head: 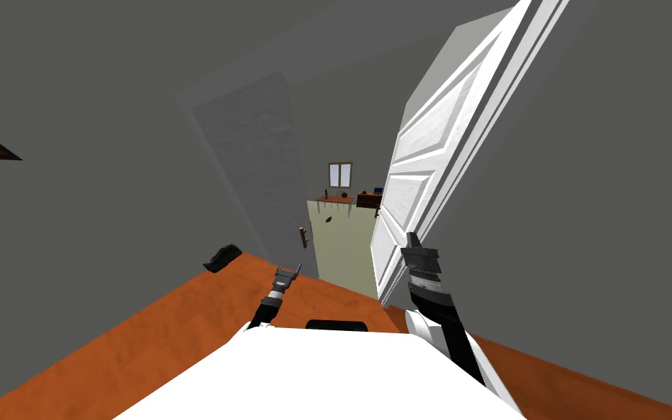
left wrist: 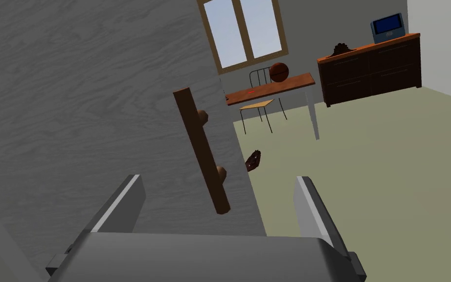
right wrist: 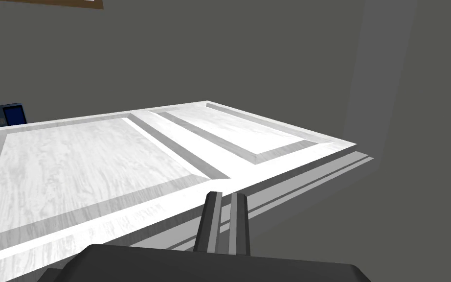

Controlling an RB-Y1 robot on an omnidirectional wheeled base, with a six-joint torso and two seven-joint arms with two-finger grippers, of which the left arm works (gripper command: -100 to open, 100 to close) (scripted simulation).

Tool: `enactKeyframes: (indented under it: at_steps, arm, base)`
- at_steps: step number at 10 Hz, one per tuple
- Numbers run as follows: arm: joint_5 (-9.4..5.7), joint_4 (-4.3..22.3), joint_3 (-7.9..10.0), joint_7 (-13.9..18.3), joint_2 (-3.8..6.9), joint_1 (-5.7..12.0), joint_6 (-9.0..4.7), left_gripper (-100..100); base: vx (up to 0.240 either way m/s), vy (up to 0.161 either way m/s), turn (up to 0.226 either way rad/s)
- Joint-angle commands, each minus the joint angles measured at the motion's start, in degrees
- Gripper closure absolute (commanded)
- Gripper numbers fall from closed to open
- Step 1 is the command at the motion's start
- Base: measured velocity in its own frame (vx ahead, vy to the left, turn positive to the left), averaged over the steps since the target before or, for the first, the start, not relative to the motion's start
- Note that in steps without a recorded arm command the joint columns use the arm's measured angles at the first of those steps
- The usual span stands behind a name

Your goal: Push the door open

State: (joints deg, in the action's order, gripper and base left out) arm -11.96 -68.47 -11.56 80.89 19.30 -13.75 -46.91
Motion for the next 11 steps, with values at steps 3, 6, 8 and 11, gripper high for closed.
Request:
enactKeyframes:
  at_steps: [3, 6, 8, 11]
  arm:
    - [-0.98, 3.79, -0.61, 4.38, 1.04, 0.64, -1.16, -100]
    - [-1.68, 6.6, -1.05, 7.42, 1.75, 1.17, -2.0, -100]
    - [-2.14, 8.46, -1.33, 9.42, 2.22, 1.51, -2.55, -100]
    - [-2.92, 11.61, -1.83, 12.82, 3.0, 2.11, -3.48, -100]
  base:
    - [0.061, 0.07, -0.131]
    - [0.064, 0.071, -0.107]
    - [0.048, 0.066, -0.109]
    - [0.053, 0.073, -0.119]
